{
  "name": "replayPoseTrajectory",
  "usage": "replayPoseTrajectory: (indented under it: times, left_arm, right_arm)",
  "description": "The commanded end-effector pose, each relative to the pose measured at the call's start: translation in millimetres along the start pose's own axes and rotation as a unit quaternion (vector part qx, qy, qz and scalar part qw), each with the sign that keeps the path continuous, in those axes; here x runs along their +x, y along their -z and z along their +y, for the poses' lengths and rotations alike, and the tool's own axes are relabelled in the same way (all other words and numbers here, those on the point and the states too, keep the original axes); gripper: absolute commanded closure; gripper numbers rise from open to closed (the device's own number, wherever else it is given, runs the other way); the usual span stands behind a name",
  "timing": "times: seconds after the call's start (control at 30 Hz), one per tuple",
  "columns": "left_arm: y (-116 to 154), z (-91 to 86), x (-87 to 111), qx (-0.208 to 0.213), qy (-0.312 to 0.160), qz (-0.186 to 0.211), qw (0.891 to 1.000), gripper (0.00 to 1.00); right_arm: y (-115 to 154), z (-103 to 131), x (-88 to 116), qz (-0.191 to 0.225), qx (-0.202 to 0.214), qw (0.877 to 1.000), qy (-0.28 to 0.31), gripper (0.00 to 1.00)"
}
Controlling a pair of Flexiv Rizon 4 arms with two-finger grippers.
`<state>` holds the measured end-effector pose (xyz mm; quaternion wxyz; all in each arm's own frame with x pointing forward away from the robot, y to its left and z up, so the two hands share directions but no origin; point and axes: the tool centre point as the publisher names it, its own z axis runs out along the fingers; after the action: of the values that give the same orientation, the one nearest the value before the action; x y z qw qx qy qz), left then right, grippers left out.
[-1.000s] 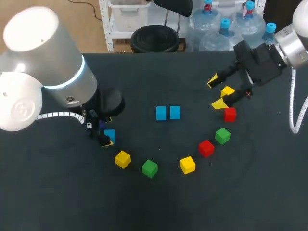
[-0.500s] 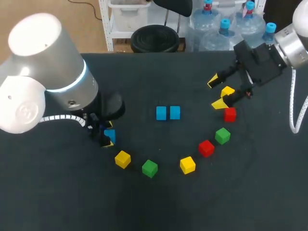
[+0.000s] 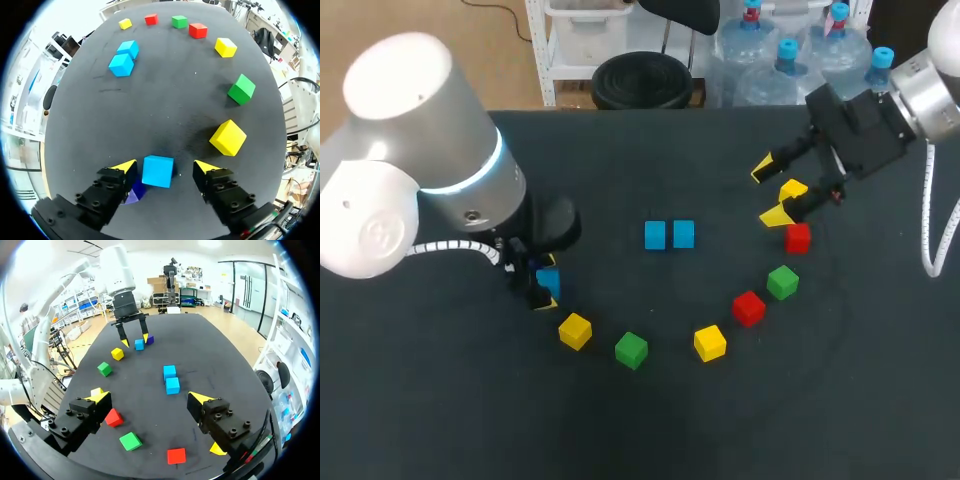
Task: Place the blue cubes, place green cubes on the blue cubes, place the yellow cubes on the green cubes, then place the red cubes on the yellow cubes, and place purple cube on the red cubes.
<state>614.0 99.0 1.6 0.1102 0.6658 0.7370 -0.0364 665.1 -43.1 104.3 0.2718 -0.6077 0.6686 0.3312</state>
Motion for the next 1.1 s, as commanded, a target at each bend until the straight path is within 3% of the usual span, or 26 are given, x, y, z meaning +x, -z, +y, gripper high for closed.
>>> replayPoseTrajectory:
  times: [0.03,0.17,0.3,0.67,0.83,0.87,0.9,1.1]
  left_arm:
    - [2.2,5.2,-2.4,0.002,-0.004,0.001,1.000,0.22]
    - [2.2,6.1,-2.0,0.002,-0.007,0.002,1.000,0.29]
    - [-0.6,5.5,-1.2,0.005,-0.006,0.004,1.000,0.47]
    - [-5.6,5.3,-0.8,0.009,-0.002,0.000,1.000,0.56]
    - [-6.0,5.3,-0.3,0.010,0.003,0.001,1.000,0.84]
    - [-6.0,5.3,-0.2,0.009,0.004,0.000,1.000,0.96]
    - [-6.0,5.3,-0.2,0.009,0.004,0.000,1.000,1.00]
    - [-0.9,6.0,-3.5,0.006,0.006,0.000,1.000,1.00]
  right_arm:
    - [-0.8,-0.9,0.1,-0.001,-0.001,1.000,0.000,0.00]
    - [-0.8,-0.9,0.1,-0.001,-0.001,1.000,0.000,0.00]
    - [-0.8,-0.9,0.1,-0.001,-0.001,1.000,0.000,0.00]
    - [-0.8,-0.9,0.1,-0.001,-0.001,1.000,0.000,0.00]
    - [-0.8,-0.9,0.1,-0.001,-0.001,1.000,0.000,0.00]
    - [-0.8,-0.9,0.1,-0.001,-0.001,1.000,0.000,0.00]
    - [-0.8,-0.9,0.1,-0.001,-0.001,1.000,0.000,0.00]
    - [-0.8,-0.9,0.1,-0.001,-0.001,1.000,0.000,0.00]
